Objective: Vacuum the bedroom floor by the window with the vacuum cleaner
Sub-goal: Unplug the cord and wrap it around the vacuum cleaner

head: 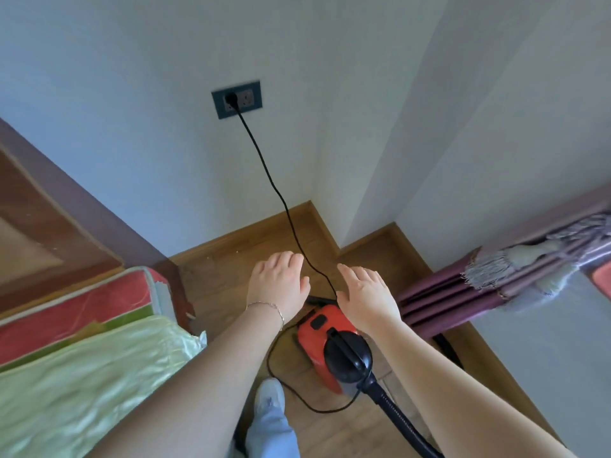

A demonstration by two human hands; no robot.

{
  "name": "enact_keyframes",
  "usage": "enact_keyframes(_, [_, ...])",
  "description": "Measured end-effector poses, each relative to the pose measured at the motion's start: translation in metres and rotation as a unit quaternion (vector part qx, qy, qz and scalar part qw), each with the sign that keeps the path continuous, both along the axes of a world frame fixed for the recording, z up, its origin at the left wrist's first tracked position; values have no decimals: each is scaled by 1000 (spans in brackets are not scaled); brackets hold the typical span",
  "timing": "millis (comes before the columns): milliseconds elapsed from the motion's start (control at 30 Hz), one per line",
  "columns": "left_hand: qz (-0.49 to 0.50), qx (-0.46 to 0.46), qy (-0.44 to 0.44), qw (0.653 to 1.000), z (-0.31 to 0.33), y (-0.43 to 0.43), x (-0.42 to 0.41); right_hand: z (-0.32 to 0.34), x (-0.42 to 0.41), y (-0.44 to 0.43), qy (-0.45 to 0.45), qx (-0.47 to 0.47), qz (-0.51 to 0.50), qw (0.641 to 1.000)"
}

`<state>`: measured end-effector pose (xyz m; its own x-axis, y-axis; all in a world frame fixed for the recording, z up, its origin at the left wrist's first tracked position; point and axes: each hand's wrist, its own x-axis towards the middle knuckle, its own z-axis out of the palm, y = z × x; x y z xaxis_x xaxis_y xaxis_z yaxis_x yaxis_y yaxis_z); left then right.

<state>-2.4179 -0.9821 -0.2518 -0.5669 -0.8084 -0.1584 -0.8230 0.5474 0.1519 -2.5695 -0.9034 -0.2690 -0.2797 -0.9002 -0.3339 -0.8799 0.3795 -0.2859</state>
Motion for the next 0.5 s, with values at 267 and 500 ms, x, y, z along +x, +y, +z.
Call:
enact_keyframes(267, [24, -13, -5, 1000, 81, -53, 30, 95, 15, -61, 32, -7, 57, 998])
enact_keyframes(500, [37, -34, -1, 999, 116, -128, 50, 130, 30, -138, 50, -6, 84, 995])
